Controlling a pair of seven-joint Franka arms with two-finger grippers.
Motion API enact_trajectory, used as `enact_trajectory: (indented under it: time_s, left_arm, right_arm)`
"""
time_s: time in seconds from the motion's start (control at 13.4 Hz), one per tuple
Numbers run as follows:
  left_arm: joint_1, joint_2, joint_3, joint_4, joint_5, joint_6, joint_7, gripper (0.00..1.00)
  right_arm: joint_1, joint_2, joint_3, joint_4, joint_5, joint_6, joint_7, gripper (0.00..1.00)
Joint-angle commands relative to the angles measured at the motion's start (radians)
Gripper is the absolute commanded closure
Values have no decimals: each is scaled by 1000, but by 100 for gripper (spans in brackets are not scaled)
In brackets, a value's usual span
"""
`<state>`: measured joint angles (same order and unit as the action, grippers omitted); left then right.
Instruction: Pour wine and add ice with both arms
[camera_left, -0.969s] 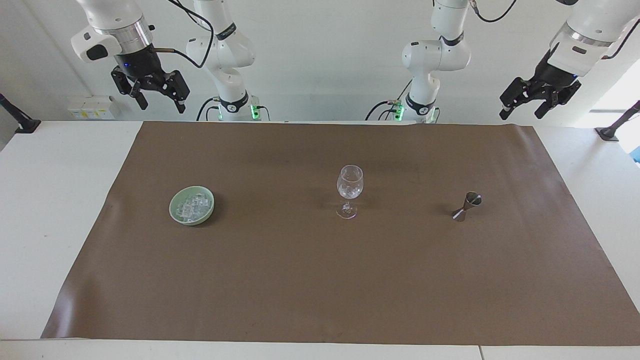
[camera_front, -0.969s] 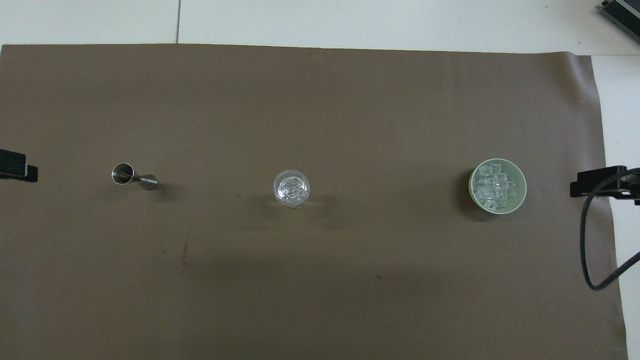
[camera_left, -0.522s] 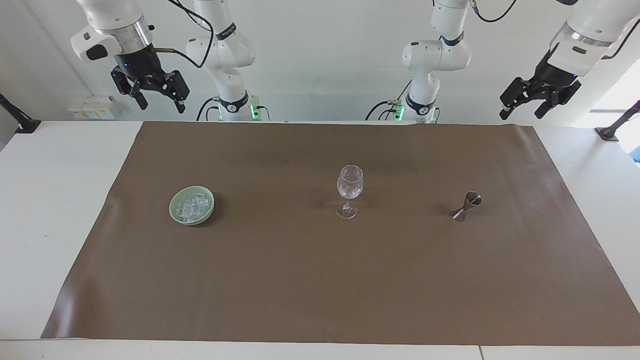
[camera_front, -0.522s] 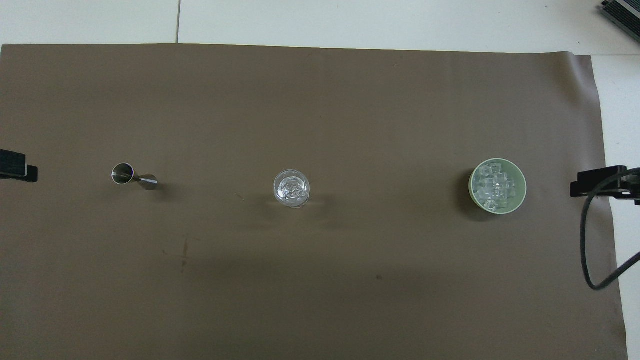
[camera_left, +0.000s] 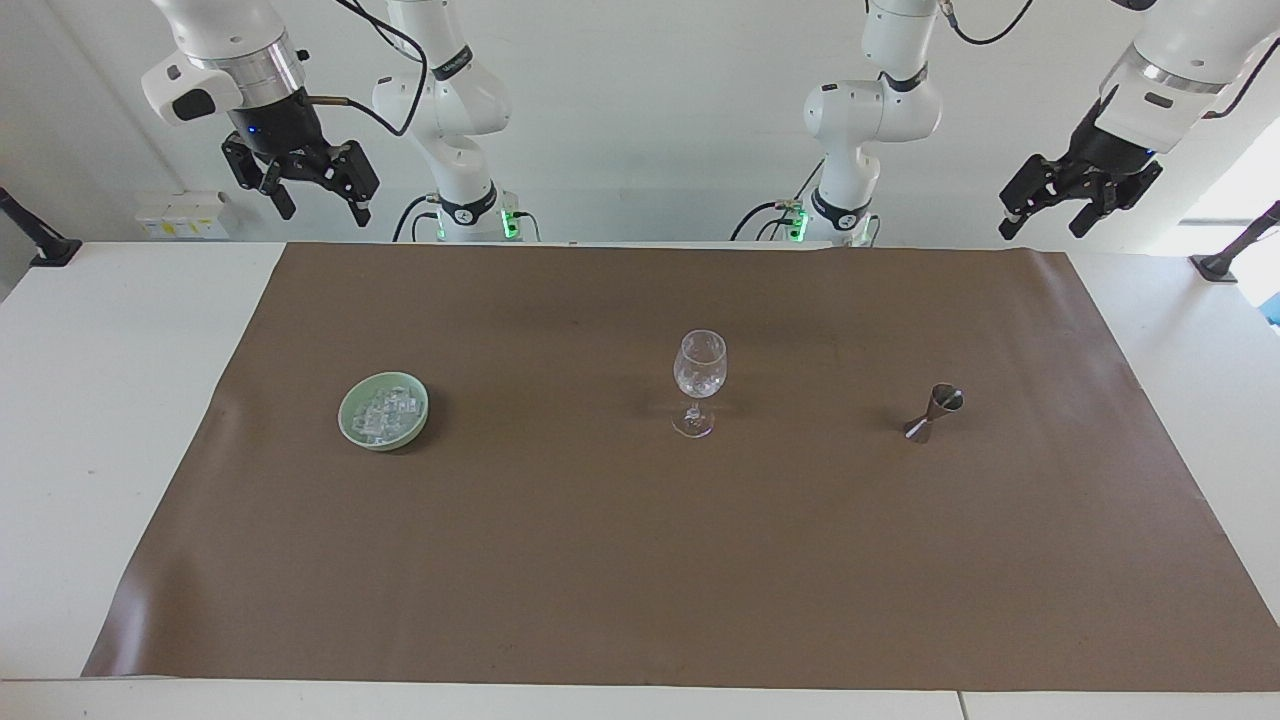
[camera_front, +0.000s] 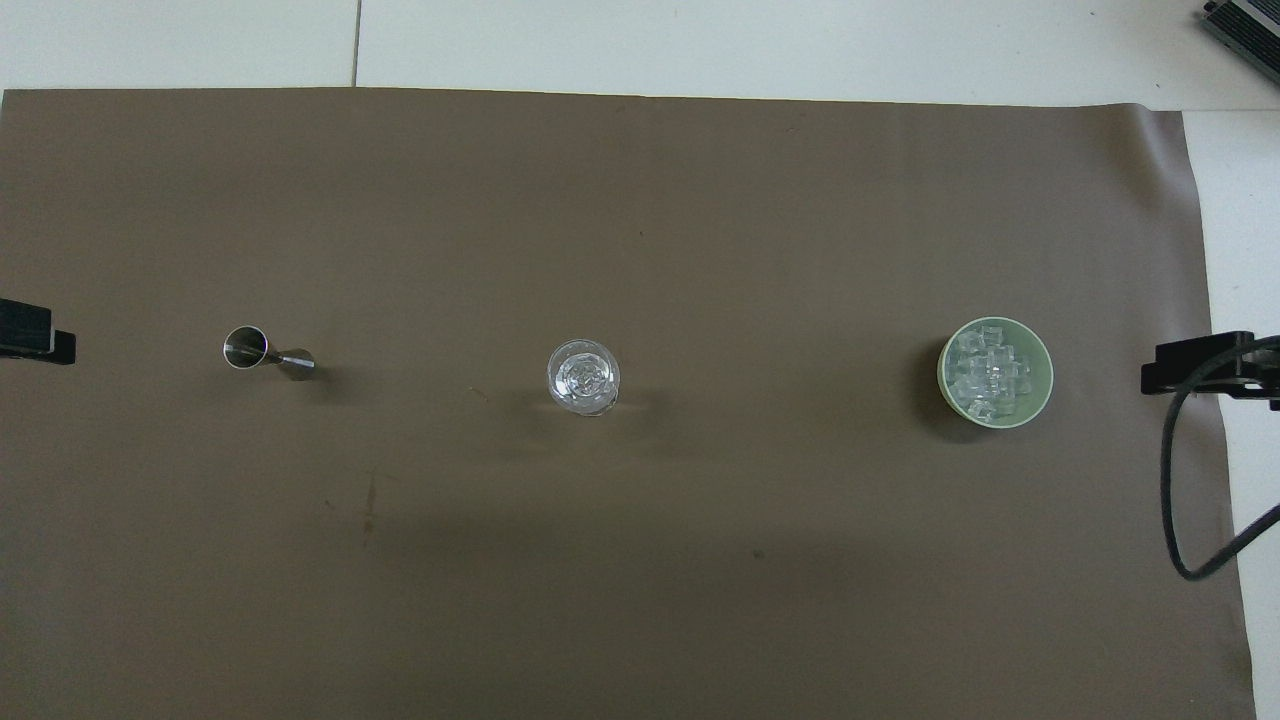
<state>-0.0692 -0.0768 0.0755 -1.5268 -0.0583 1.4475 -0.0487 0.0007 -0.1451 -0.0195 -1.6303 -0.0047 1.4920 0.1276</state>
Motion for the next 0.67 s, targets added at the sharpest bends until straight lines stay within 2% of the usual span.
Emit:
enact_trajectory:
  time_s: [0.0, 0.3, 0.6]
  left_arm:
    - [3, -28, -5, -32, 20, 2, 3, 0]
    - [3, -28, -5, -32, 20, 2, 3, 0]
    - [3, -29, -5, -32, 20, 2, 3, 0]
  right_arm:
    - [-13, -25, -3, -31, 8, 16, -20, 0]
    - [-13, -33, -3, -34, 9, -28, -20, 0]
    - [-8, -28, -10, -37, 12, -21, -19, 0]
